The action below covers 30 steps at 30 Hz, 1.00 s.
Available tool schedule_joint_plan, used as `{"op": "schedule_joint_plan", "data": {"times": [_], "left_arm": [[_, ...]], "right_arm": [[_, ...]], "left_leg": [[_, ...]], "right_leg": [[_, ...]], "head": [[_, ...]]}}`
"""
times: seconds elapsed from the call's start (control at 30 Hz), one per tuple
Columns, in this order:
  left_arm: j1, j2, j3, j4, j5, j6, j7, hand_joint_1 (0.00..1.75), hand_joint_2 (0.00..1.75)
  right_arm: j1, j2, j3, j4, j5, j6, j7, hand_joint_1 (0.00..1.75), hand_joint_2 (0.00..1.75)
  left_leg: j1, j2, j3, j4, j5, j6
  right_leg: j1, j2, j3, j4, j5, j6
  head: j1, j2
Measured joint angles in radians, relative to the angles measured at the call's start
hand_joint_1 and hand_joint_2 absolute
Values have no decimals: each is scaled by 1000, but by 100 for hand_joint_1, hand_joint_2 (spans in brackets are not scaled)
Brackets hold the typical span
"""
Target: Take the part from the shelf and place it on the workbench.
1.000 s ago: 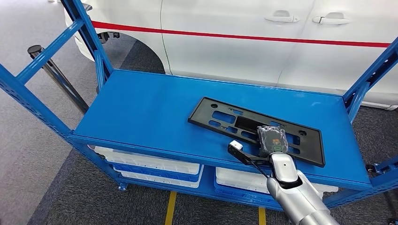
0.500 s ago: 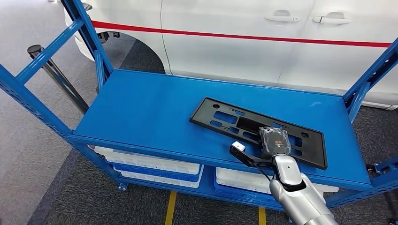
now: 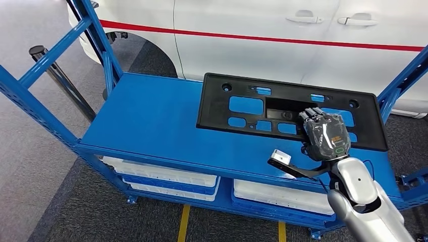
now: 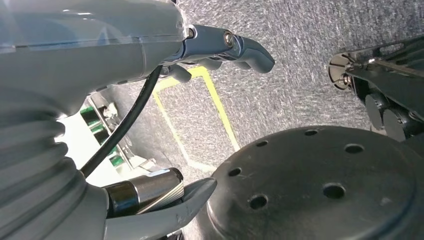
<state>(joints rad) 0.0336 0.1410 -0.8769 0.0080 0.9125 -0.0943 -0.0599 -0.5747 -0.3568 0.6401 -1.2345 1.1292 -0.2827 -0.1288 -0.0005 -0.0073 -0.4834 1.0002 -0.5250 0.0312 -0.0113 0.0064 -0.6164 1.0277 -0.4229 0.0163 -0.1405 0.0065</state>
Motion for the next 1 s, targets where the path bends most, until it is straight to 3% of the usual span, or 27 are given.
{"op": "schedule_joint_plan", "data": {"times": [0.07,0.1,0.17,0.2,0.23,0.27,0.37,0.43,0.5,0.57,0.63,0.7,0.73,0.77,0.8,0.9,0.93,1.0], "left_arm": [[-2,-1,-1,0,1,-5,0,0,175],[-3,-1,-1,0,1,-7,0,0,175],[-4,-2,-2,0,1,-10,0,0,175],[-4,-3,-2,0,1,-11,0,0,175],[-3,-3,-2,0,1,-12,1,0,175],[-3,-4,-3,0,1,-14,2,0,175],[-4,-5,-9,0,0,-21,8,0,175],[-4,-5,-14,0,0,-28,19,0,175],[-4,-5,-19,0,0,-35,33,0,175],[-4,-5,-22,0,0,-43,48,0,175],[-4,-4,-24,0,-1,-50,63,0,175],[-5,-4,-26,0,-3,-61,80,0,175],[-5,-4,-27,0,-6,-68,89,0,175],[-4,-4,-28,0,-8,-74,98,0,175],[-4,-4,-30,0,-10,-78,106,0,175],[-2,0,-35,1,-12,-82,137,0,175],[0,1,-35,1,-13,-82,146,0,175],[4,3,-37,1,-12,-79,152,0,175]], "right_arm": [[2,-24,0,-24,6,-8,-4,175,175],[3,-34,0,-33,7,-12,-6,175,175],[9,-51,0,-45,9,-18,-8,175,175],[13,-60,0,-50,9,-19,-9,175,175],[16,-69,1,-54,9,-19,-9,175,175],[18,-78,1,-58,9,-19,-8,175,175],[17,-103,1,-75,4,-20,-9,175,175],[15,-117,2,-82,-1,-20,-9,175,175],[13,-128,2,-87,-7,-20,-10,175,175],[10,-136,2,-92,-12,-20,-11,175,175],[7,-144,2,-95,-18,-20,-12,175,175],[5,-153,2,-96,-25,-20,-13,175,175],[5,-159,2,-96,-29,-20,-14,175,175],[5,-164,2,-96,-32,-20,-16,175,175],[5,-171,2,-96,-35,-20,-17,175,175],[5,-199,0,-101,-46,-22,-16,175,175],[7,-210,-1,-103,-50,-23,-15,175,175],[16,-234,-8,-111,-57,-27,-14,175,175]], "left_leg": [[6,4,2,-15,17,11],[9,6,2,-22,24,16],[9,9,-5,-20,29,21],[10,9,-10,-16,29,21],[10,8,-15,-11,29,20],[11,8,-19,-5,27,19],[15,5,-31,19,15,4],[13,3,-42,32,10,-8],[11,1,-51,37,13,-17],[13,2,-62,55,-3,-26],[15,4,-94,135,-64,-33],[15,4,-141,258,-130,-37],[15,4,-155,298,-141,-37],[14,4,-152,304,-133,-35],[14,4,-130,271,-108,-32],[7,3,-18,75,-31,-13],[3,2,-1,37,-23,-9],[-3,1,-6,21,-11,-5]], "right_leg": [[1,0,-10,17,-18,10],[1,0,-25,51,-44,14],[-3,-1,-75,174,-111,20],[-6,-1,-99,233,-133,23],[-9,-1,-110,265,-136,27],[-13,-2,-103,259,-119,30],[-20,-4,-14,99,-43,36],[-15,-3,11,47,-41,28],[-12,-3,4,43,-43,12],[-14,-6,-3,36,-39,-5],[-15,-10,-10,31,-30,-19],[-11,-12,-21,32,-21,-27],[-9,-14,-27,32,-17,-29],[-6,-14,-32,33,-12,-29],[-4,-14,-37,33,-7,-29],[-1,-15,-47,33,10,-20],[-1,-15,-49,31,17,-14],[-3,-17,-51,23,35,1]], "head": [[0,0],[1,0],[1,0],[1,0],[1,0],[1,0],[1,0],[2,0],[1,0],[0,0],[0,0],[0,0],[0,0],[0,0],[0,0],[0,0],[0,0],[0,0]]}}
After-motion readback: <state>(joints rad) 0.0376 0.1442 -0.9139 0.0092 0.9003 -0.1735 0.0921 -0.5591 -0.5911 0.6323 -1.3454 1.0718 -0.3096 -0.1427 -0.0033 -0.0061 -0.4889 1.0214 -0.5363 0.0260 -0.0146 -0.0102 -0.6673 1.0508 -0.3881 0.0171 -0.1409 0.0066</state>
